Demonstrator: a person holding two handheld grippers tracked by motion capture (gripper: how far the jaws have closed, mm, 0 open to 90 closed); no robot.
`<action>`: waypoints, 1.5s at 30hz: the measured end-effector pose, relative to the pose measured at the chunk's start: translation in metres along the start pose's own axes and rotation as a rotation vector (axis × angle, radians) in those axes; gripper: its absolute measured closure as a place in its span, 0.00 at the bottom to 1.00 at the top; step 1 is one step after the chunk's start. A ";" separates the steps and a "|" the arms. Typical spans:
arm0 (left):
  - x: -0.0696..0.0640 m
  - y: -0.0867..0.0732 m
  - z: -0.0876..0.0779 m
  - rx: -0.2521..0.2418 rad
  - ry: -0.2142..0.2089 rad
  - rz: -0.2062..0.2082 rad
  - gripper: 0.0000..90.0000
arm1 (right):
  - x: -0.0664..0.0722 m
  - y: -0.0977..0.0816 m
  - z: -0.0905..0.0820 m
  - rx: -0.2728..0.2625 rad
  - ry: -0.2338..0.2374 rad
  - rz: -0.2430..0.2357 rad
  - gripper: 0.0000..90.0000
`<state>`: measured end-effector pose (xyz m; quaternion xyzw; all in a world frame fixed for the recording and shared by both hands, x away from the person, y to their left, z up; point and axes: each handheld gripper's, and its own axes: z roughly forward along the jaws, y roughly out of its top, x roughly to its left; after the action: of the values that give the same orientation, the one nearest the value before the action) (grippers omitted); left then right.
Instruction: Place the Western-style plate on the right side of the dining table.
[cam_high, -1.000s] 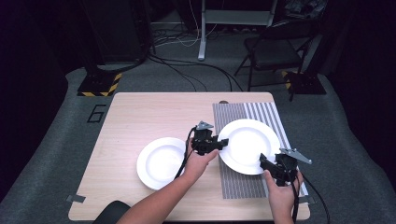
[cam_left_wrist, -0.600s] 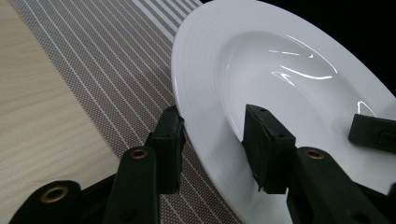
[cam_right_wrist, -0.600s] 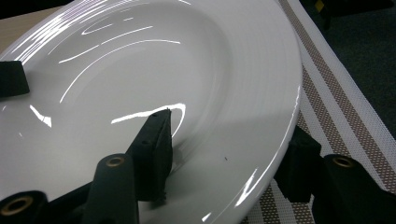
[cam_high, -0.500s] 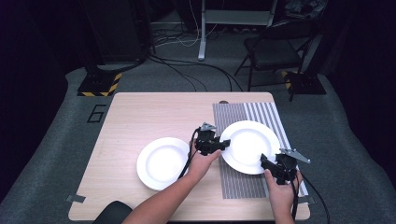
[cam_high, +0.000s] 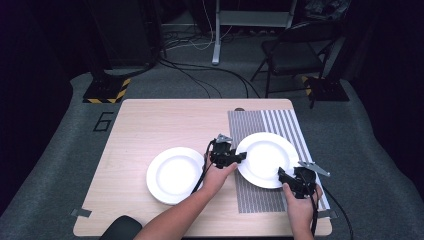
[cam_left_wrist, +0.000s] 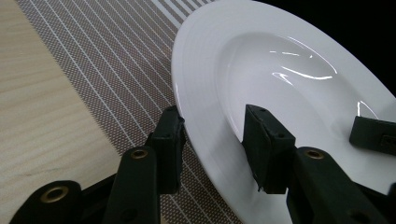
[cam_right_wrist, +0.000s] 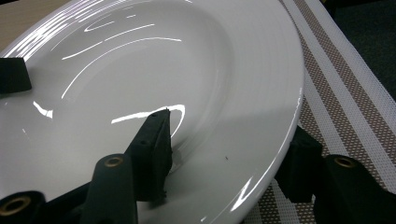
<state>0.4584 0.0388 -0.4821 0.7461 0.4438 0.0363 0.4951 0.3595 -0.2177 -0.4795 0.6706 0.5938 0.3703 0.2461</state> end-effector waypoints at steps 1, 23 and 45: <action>0.002 0.000 0.002 -0.001 0.002 -0.003 0.66 | 0.000 0.000 0.001 0.002 0.000 0.000 0.48; 0.007 -0.007 0.020 0.023 0.017 -0.021 0.65 | -0.009 -0.003 0.020 0.052 -0.004 0.006 0.48; 0.002 -0.007 0.041 0.031 0.023 0.003 0.66 | -0.030 0.000 0.037 0.084 -0.039 0.018 0.45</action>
<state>0.4757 0.0118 -0.5089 0.7540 0.4487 0.0386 0.4781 0.3878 -0.2429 -0.5077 0.6929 0.5978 0.3341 0.2257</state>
